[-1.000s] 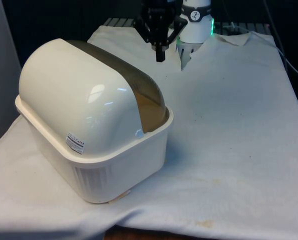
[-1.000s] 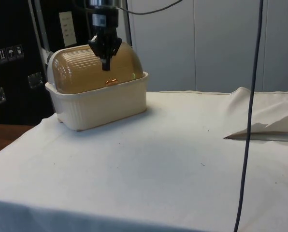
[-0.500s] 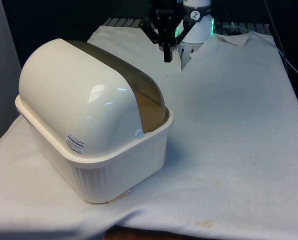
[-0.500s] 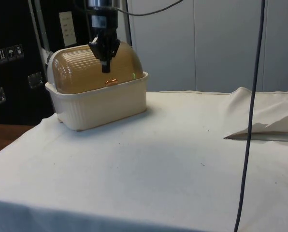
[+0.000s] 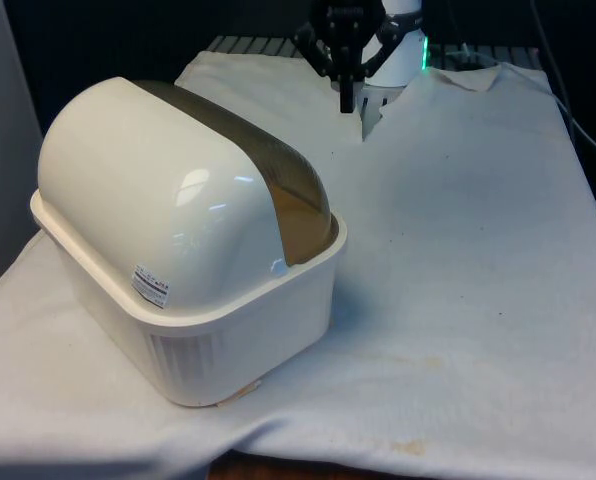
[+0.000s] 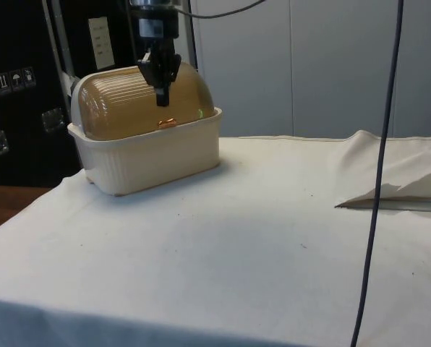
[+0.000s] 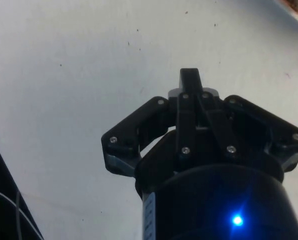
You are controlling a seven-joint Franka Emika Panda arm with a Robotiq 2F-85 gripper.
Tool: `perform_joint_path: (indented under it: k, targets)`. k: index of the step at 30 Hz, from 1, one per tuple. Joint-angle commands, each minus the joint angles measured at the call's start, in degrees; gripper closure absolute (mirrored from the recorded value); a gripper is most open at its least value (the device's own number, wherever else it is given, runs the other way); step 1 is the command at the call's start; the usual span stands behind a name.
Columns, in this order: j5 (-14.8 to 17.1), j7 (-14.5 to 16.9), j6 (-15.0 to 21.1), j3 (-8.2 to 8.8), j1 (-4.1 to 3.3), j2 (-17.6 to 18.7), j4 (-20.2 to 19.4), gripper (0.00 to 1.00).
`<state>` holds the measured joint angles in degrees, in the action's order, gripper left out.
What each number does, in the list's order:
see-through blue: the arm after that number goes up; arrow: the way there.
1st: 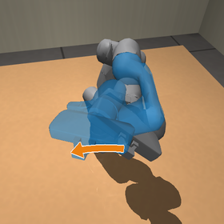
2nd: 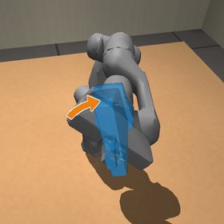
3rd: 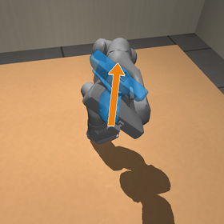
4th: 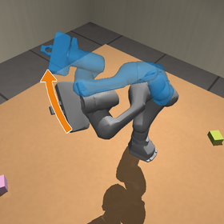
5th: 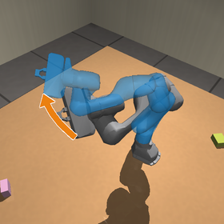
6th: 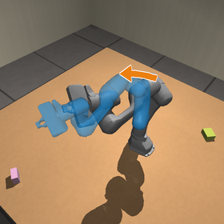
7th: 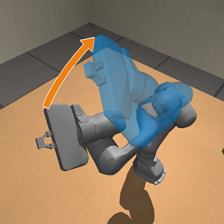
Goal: Open the lid, then close it.
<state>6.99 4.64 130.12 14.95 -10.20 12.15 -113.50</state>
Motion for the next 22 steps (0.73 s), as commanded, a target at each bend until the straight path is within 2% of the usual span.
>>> perform_joint_path:
  k: [1,13,21,22]
  targets:
    - [-0.5,0.2,0.0,0.00,-0.11,-0.7,-0.9,1.00]
    - [-0.6,3.3,0.2,-0.23,-0.06,-3.2,-4.0,1.00]
    - [-0.5,7.0,0.2,-0.23,0.00,-4.9,-6.2,1.00]
    - [-0.3,6.8,0.0,-0.23,0.06,-4.3,-5.6,1.00]
